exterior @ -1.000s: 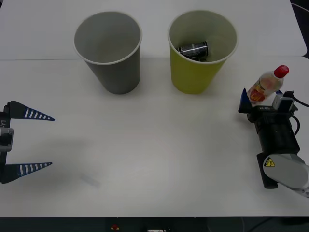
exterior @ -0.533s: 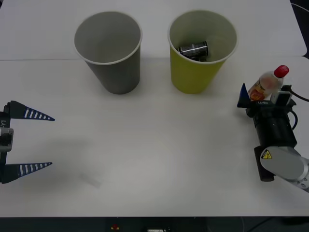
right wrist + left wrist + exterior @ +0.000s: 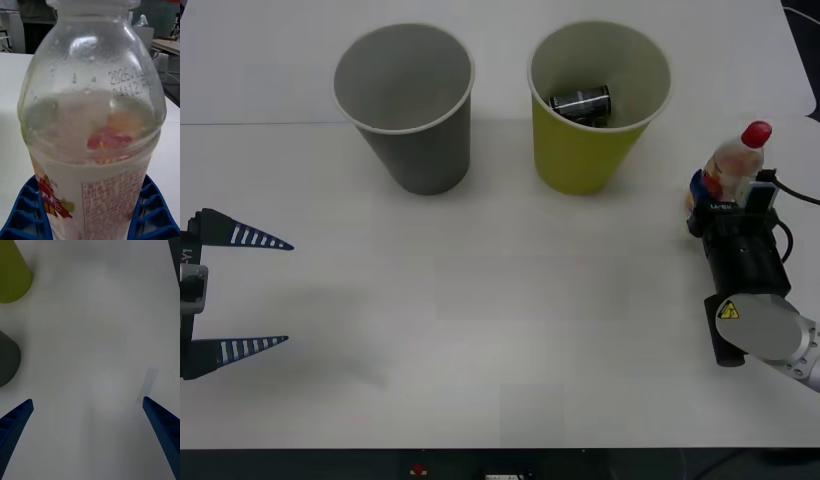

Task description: Put the can into the green bin and the plastic bottle into the gray bin

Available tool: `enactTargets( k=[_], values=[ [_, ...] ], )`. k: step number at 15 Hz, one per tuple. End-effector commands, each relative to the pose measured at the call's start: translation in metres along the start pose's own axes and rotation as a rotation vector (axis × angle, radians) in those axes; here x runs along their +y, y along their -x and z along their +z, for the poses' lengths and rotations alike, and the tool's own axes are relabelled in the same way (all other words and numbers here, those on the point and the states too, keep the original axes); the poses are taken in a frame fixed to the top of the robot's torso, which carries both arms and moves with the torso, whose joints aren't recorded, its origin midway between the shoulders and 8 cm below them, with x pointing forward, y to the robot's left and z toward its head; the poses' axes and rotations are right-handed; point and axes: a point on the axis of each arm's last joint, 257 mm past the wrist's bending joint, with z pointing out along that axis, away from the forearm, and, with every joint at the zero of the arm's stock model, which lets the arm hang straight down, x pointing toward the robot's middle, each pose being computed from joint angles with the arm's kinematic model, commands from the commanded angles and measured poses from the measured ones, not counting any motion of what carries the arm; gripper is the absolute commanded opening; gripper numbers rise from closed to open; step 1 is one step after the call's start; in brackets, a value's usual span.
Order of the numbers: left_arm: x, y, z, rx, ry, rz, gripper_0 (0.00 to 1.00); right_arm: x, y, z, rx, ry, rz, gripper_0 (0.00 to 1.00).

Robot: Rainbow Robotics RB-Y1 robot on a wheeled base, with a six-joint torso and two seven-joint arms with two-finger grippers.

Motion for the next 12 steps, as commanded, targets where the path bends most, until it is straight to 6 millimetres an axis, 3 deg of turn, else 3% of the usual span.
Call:
enactTargets(
  k=[1,5,12],
  values=[
    [0.0,0.0,0.0,0.0,0.0,0.0,1.0,0.001,0.001,-0.001,-0.006,0.009,-0.014,0.0],
    [0.0,0.0,0.0,0.0,0.0,0.0,1.0,0.006,0.012,-0.006,-0.007,0.059,-0.013,0.0],
    [0.0,0.0,0.0,0.0,0.0,0.0,1.0,0.018,0.046,-0.033,0.055,0.275,-0.087,0.0]
  ],
)
